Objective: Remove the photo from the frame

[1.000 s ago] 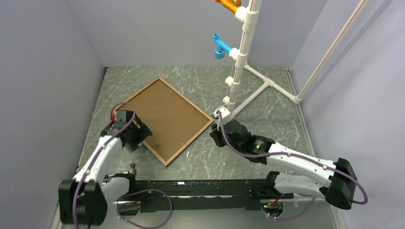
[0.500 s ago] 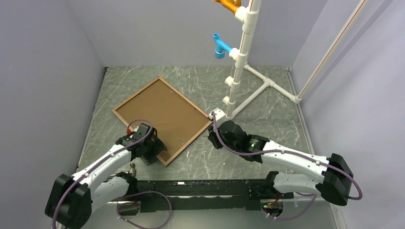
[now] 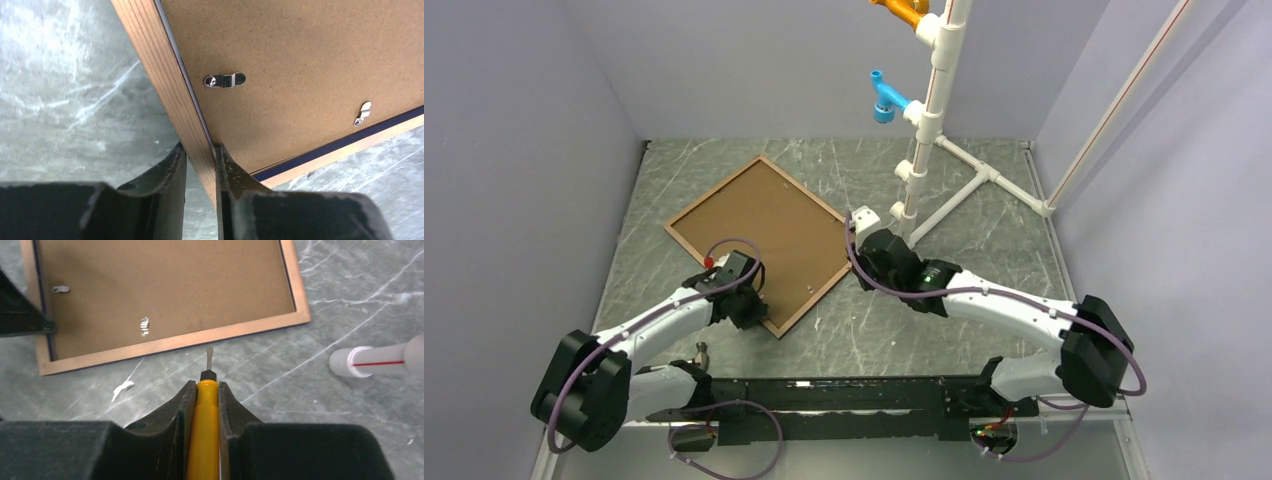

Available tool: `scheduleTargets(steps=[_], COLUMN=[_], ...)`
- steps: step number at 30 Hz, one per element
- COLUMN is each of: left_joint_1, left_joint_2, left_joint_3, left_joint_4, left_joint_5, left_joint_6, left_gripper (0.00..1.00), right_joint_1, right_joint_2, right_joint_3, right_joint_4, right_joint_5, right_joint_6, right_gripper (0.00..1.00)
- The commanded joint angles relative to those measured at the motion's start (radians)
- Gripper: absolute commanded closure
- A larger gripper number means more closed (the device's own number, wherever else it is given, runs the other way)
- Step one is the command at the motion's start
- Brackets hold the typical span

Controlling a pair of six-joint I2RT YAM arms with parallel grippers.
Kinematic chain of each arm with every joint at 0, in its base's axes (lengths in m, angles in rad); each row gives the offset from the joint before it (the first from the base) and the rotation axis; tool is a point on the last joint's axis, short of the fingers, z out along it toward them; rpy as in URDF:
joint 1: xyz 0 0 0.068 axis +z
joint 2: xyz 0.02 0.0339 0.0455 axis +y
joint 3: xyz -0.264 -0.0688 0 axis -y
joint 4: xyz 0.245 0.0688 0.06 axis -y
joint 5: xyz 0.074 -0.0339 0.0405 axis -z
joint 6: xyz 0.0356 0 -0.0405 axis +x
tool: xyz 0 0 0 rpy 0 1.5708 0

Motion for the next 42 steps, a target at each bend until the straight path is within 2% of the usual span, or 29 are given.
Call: scheduleTargets(steps=[1, 3, 8, 23, 30, 42], left_joint_1=[0.001, 0.002, 0.001, 0.001, -0.001, 0.0], left_joint_2=[0.054, 0.051, 0.004, -0.106, -0.156, -0.113], left_joint_3=[-0.002, -0.007, -0.057, -0.088, -0.092, -0.085], left_joint_4=[0.032, 0.041, 0.085, -0.04, -0.083, -0.103], left_joint_5=[-0.158, -0.158, -0.095, -0.085, -0.103, -0.141], left_joint_6=[0.24, 0.319, 0.414, 0.309, 0.289, 0.249], left_gripper=[0.78, 1.0, 1.0, 1.0, 1.0, 1.0], right_joint_1=[-0.049, -0.072, -0.104, -0.103, -0.104, -0.108], right_joint_2=[0.088, 0.137, 0.233, 0.529, 0.628, 0.765], right_joint_3=[0.11, 0.161, 0.253, 0.55, 0.636, 0.778], right_joint_4=[-0.025, -0.056, -0.114, -0.296, -0.298, -0.341], right_joint_5=[-0.004, -0.011, -0.062, 0.166, 0.193, 0.149], right_joint_6=[-0.085, -0.124, -0.168, -0.275, -0.378, -0.488], right_gripper=[1.0, 1.0, 1.0, 1.0, 1.0, 1.0])
